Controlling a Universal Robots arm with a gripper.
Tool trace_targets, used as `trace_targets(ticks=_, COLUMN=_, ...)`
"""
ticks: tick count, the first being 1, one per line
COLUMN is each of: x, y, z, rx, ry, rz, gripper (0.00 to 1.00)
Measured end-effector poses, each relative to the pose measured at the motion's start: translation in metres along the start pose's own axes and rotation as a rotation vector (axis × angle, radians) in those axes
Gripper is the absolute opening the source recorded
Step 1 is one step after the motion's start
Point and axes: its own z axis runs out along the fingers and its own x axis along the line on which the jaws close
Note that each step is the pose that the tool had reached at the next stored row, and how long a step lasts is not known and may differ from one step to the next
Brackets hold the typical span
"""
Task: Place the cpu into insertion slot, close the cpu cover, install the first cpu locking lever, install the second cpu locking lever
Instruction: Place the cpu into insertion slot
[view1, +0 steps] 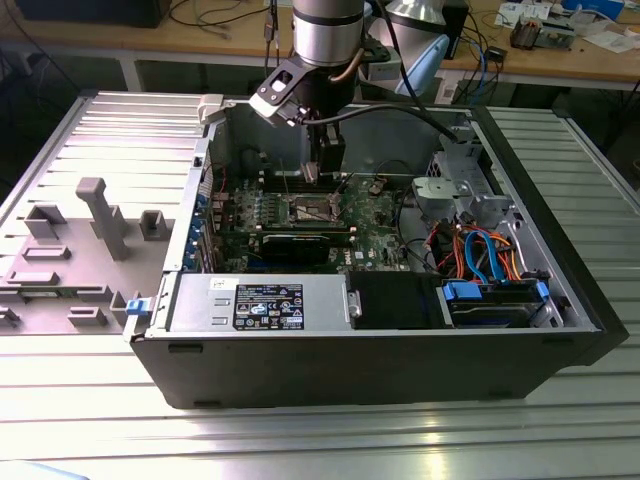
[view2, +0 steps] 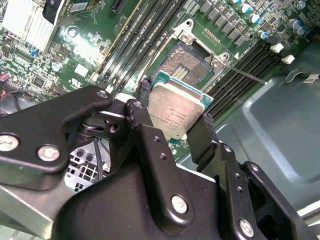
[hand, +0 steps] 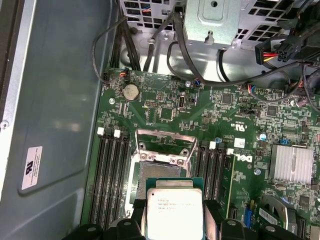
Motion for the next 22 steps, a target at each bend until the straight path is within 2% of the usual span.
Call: trace_targets(ticks=22, x=0.0, y=0.0, z=0.0008, rx=0.0004, ry=-0.0052, rz=0.025, gripper=0.55)
